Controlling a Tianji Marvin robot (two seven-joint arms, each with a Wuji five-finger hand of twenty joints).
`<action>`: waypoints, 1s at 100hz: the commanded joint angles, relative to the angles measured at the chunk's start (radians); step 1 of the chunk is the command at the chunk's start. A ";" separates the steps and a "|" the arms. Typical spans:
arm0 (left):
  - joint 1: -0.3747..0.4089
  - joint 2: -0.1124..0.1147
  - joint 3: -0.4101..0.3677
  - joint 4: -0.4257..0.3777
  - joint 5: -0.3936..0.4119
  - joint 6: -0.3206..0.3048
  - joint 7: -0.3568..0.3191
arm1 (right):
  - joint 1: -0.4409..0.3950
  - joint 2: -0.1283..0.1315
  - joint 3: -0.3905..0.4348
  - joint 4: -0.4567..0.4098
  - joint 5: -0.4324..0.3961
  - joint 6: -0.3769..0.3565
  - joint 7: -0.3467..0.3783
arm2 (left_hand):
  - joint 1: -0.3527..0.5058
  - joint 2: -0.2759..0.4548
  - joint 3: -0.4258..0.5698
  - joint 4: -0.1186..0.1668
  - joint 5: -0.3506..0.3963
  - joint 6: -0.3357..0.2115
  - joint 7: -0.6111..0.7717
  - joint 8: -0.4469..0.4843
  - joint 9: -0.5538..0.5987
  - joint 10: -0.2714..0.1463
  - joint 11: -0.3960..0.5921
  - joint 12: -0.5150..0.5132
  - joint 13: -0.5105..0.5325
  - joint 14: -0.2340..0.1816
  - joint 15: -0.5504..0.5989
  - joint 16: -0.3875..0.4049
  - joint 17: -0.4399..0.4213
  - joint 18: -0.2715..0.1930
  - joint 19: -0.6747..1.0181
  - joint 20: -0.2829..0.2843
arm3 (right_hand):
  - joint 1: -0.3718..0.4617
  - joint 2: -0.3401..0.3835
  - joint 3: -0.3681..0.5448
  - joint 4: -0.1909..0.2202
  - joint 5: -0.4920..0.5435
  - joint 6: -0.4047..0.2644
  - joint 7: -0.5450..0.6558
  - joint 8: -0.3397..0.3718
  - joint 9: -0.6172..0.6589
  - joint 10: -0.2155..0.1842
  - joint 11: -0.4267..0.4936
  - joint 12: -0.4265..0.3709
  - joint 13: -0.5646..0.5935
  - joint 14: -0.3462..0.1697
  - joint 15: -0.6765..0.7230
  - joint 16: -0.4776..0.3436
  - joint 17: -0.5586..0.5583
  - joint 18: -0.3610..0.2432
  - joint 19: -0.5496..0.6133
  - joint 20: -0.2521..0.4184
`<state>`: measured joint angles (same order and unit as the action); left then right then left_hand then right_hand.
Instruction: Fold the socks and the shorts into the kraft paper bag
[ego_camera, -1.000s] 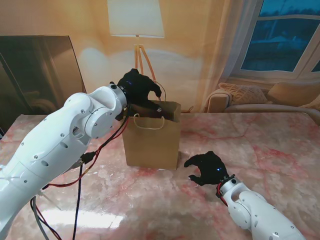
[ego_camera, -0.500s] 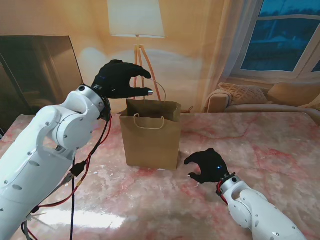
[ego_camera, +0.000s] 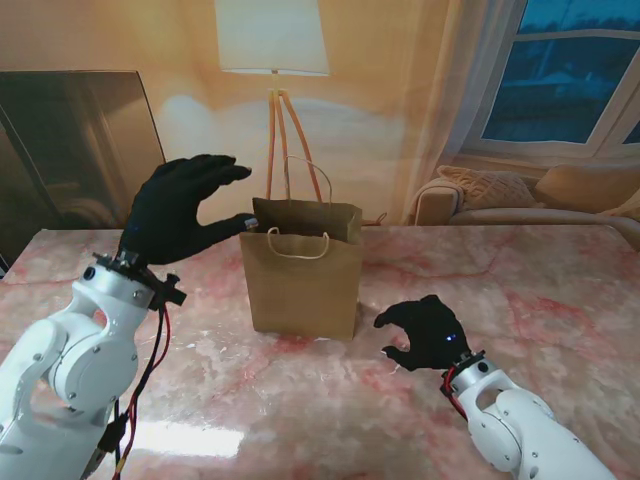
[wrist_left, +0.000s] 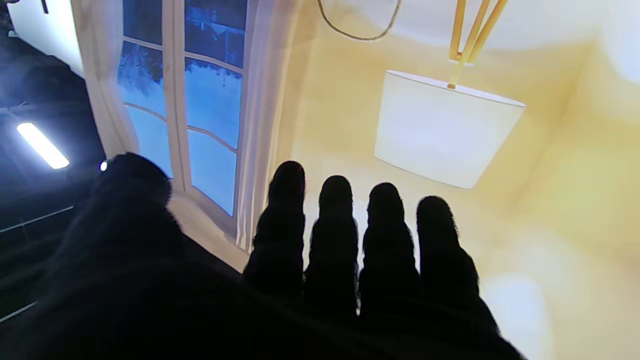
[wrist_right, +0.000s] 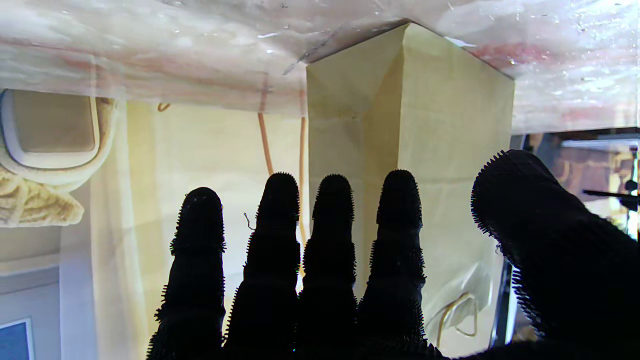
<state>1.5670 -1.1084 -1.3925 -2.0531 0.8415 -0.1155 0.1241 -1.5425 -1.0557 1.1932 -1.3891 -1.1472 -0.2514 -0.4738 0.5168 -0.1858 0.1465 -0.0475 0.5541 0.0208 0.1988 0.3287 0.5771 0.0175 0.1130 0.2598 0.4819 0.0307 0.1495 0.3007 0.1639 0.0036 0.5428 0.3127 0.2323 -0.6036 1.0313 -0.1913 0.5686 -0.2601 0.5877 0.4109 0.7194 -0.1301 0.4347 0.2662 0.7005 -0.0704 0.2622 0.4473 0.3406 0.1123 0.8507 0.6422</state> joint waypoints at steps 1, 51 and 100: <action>0.063 -0.003 0.002 -0.001 0.023 -0.014 0.024 | -0.027 0.000 0.005 -0.021 -0.007 -0.006 -0.002 | -0.002 0.032 -0.030 0.061 -0.035 0.013 -0.025 -0.016 -0.039 0.028 -0.022 -0.010 -0.037 -0.004 -0.018 -0.005 0.004 -0.003 0.005 -0.012 | -0.020 0.020 -0.015 0.059 -0.003 0.008 -0.030 0.006 -0.030 0.014 -0.024 -0.011 -0.016 0.005 -0.013 0.013 -0.010 0.013 -0.004 0.014; 0.335 -0.031 -0.039 0.088 0.100 -0.115 0.362 | -0.113 -0.021 0.046 -0.070 0.054 -0.015 -0.030 | -0.013 0.038 -0.070 0.078 -0.041 0.022 -0.042 -0.032 -0.059 0.029 -0.024 -0.015 -0.058 -0.014 -0.022 -0.010 -0.005 -0.031 -0.005 -0.023 | -0.048 0.057 -0.075 0.066 -0.059 0.063 -0.073 -0.013 -0.046 0.032 -0.098 -0.044 -0.024 0.029 -0.077 -0.061 0.000 -0.025 -0.071 -0.060; 0.278 -0.035 0.065 0.313 -0.001 -0.142 0.349 | -0.168 -0.054 0.067 -0.105 0.197 -0.063 -0.012 | -0.012 0.027 -0.077 0.091 -0.061 0.038 -0.050 -0.041 -0.097 0.031 -0.027 -0.018 -0.084 -0.027 -0.032 -0.024 0.014 -0.066 0.006 -0.023 | -0.159 0.211 -0.231 0.096 -0.143 0.205 -0.156 -0.098 -0.084 0.104 -0.206 -0.094 -0.070 0.039 -0.103 -0.152 0.005 -0.128 -0.163 -0.309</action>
<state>1.8551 -1.1370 -1.3390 -1.7621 0.8581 -0.2528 0.4848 -1.6960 -1.0963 1.2647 -1.4854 -0.9456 -0.3060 -0.4877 0.5158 -0.1855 0.1061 0.0024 0.5152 0.0504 0.1658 0.3029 0.5155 0.0287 0.1078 0.2497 0.4281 0.0307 0.1478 0.2854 0.1764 -0.0269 0.5487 0.2933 0.1282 -0.4247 0.8257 -0.1447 0.4539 -0.0812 0.4619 0.3336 0.6727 -0.0521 0.2611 0.1966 0.6599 -0.0239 0.1848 0.3189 0.3637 0.0299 0.7162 0.3810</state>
